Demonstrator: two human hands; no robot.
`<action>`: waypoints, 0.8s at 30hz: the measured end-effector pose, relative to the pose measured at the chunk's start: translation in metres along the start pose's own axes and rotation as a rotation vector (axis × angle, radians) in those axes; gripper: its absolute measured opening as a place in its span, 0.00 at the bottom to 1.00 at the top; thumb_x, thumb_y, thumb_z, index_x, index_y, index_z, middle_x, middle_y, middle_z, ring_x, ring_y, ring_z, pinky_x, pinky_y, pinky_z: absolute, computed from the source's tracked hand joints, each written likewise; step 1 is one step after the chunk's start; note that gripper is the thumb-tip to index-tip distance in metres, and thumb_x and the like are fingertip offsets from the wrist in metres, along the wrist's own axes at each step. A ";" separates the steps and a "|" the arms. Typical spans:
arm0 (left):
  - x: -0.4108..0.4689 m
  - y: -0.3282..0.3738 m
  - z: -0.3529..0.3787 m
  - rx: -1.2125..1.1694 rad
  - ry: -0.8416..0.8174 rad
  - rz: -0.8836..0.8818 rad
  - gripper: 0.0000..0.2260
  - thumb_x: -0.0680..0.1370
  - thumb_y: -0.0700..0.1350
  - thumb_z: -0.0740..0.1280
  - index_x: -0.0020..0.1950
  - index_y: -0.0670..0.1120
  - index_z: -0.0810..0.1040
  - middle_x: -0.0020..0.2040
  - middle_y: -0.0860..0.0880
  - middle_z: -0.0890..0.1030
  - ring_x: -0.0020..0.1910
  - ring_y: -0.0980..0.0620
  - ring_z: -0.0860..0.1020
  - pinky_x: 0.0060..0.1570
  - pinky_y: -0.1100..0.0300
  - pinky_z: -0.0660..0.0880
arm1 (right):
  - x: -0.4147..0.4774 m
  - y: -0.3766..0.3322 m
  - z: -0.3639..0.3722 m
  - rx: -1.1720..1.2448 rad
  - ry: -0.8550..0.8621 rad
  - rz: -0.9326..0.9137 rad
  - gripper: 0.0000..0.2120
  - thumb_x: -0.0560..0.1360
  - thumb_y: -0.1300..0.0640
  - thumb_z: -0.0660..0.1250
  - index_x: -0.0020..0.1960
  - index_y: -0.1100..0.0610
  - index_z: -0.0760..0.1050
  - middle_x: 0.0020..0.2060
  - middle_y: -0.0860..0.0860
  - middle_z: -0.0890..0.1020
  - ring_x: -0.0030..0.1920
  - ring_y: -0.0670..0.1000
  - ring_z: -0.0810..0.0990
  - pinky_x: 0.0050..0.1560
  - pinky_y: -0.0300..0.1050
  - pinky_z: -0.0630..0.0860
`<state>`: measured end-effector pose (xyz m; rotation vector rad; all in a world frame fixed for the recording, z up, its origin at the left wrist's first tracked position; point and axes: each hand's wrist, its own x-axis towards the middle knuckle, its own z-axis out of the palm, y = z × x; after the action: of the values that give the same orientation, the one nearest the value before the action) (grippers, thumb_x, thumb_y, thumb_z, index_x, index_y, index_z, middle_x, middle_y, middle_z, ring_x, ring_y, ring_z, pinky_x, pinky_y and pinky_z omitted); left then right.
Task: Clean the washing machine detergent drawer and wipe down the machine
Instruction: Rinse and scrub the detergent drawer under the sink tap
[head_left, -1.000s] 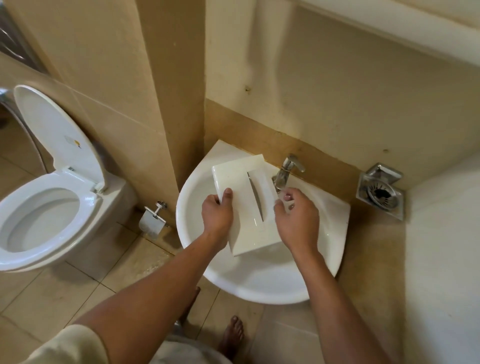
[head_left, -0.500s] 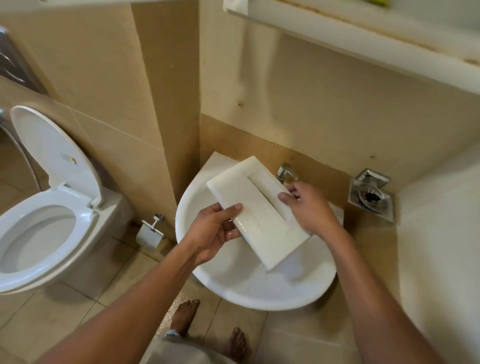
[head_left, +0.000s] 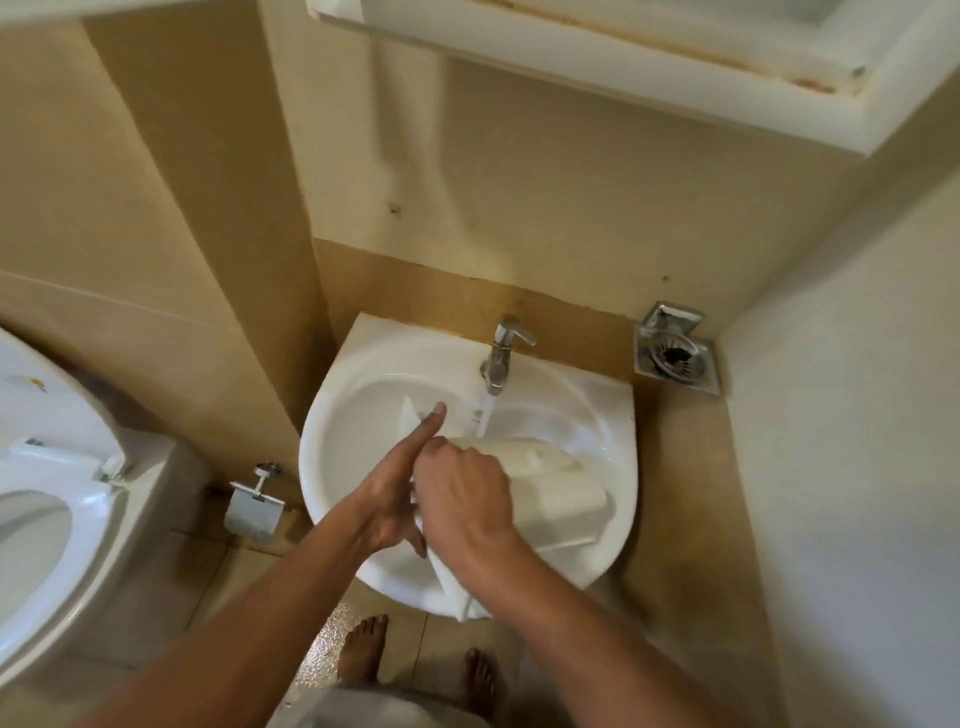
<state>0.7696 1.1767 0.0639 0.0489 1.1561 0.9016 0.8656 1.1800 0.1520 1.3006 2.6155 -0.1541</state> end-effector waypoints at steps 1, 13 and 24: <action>0.001 0.000 0.002 0.036 -0.013 0.029 0.30 0.71 0.65 0.73 0.58 0.41 0.82 0.55 0.40 0.84 0.57 0.41 0.81 0.63 0.42 0.72 | 0.002 -0.007 0.005 -0.008 -0.021 0.006 0.14 0.78 0.67 0.61 0.63 0.66 0.74 0.52 0.60 0.82 0.54 0.58 0.83 0.52 0.51 0.78; 0.043 0.029 -0.031 0.105 -0.024 0.128 0.26 0.67 0.49 0.70 0.64 0.44 0.78 0.46 0.41 0.82 0.42 0.42 0.82 0.52 0.45 0.77 | 0.001 0.112 0.083 0.892 0.245 0.785 0.29 0.77 0.45 0.69 0.73 0.58 0.69 0.68 0.54 0.75 0.67 0.56 0.73 0.64 0.48 0.71; 0.074 0.022 -0.008 0.236 -0.066 0.265 0.22 0.77 0.58 0.68 0.70 0.57 0.73 0.67 0.49 0.80 0.68 0.43 0.77 0.70 0.38 0.69 | 0.001 0.148 0.130 1.372 0.304 0.748 0.09 0.78 0.50 0.70 0.58 0.48 0.79 0.51 0.40 0.83 0.54 0.39 0.78 0.46 0.32 0.71</action>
<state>0.7581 1.2353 0.0139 0.4290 1.2072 0.9837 1.0024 1.2455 0.0262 2.6792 1.7935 -1.9182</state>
